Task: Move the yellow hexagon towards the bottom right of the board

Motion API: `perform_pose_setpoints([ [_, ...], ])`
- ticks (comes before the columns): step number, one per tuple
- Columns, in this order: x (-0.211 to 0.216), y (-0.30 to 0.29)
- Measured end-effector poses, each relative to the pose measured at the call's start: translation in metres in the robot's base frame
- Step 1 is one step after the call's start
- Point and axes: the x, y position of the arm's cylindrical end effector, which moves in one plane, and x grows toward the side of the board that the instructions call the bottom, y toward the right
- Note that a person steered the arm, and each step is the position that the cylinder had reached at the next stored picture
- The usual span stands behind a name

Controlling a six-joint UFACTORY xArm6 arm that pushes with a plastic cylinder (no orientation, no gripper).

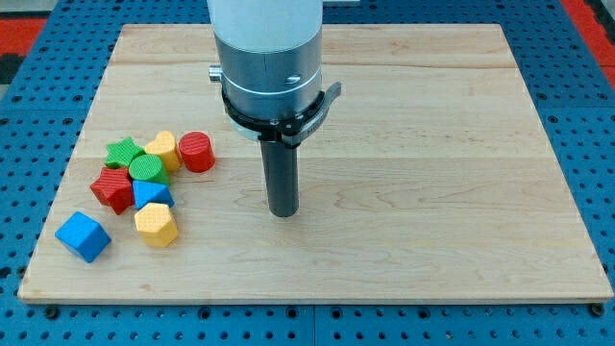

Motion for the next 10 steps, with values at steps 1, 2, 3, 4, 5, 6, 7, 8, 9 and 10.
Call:
perform_pose_setpoints([
  [1, 0.004, 0.001],
  [2, 0.036, 0.004],
  [3, 0.074, -0.026],
  [4, 0.084, -0.07],
  [5, 0.102, -0.105],
  [6, 0.101, -0.117],
  [7, 0.101, -0.168],
  [8, 0.094, -0.236],
  [9, 0.084, -0.273],
  [10, 0.081, -0.274],
])
